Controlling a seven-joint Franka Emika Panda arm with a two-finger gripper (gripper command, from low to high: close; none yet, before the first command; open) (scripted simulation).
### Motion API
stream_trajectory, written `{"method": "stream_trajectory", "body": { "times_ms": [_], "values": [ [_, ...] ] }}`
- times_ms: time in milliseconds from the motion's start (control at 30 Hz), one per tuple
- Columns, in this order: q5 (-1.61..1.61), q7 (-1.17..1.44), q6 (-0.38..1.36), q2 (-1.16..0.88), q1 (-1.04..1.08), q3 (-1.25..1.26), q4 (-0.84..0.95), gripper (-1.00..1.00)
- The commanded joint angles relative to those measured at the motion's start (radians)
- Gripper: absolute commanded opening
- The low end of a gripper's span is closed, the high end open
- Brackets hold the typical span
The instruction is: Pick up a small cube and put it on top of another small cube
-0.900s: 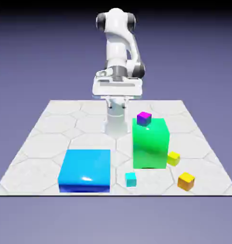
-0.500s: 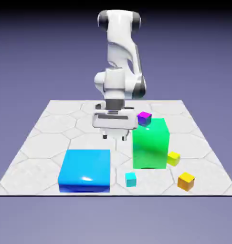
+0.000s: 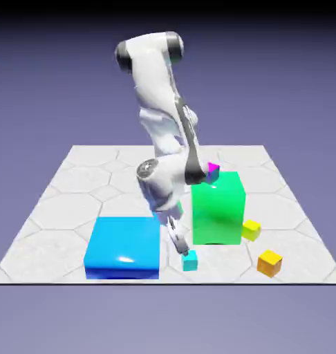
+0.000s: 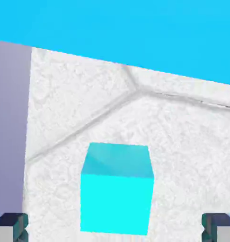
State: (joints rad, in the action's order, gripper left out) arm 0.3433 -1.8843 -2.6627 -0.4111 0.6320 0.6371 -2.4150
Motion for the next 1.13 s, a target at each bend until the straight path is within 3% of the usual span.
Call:
{"method": "stream_trajectory", "body": {
  "times_ms": [0,133,167,400,833,1000,1033,1100],
  "values": [
    [-0.012,-0.005,-0.031,-0.036,-0.019,-0.015,0.006,0.0],
    [-0.052,-0.022,-0.138,-0.159,-0.084,-0.064,0.024,0.0],
    [-0.052,-0.022,-0.138,-0.159,-0.084,-0.064,0.024,-1.0],
    [-0.015,-0.013,0.045,0.022,0.01,0.029,0.013,-1.0],
    [-0.555,-0.389,0.315,-0.268,-0.185,0.316,0.389,-1.0],
    [-0.63,-0.426,0.188,-0.378,-0.297,0.205,0.387,-1.0],
    [-0.63,-0.426,0.188,-0.378,-0.297,0.205,0.387,1.0],
    [-0.606,-0.414,0.229,-0.343,-0.261,0.241,0.388,1.0]
  ]
}}
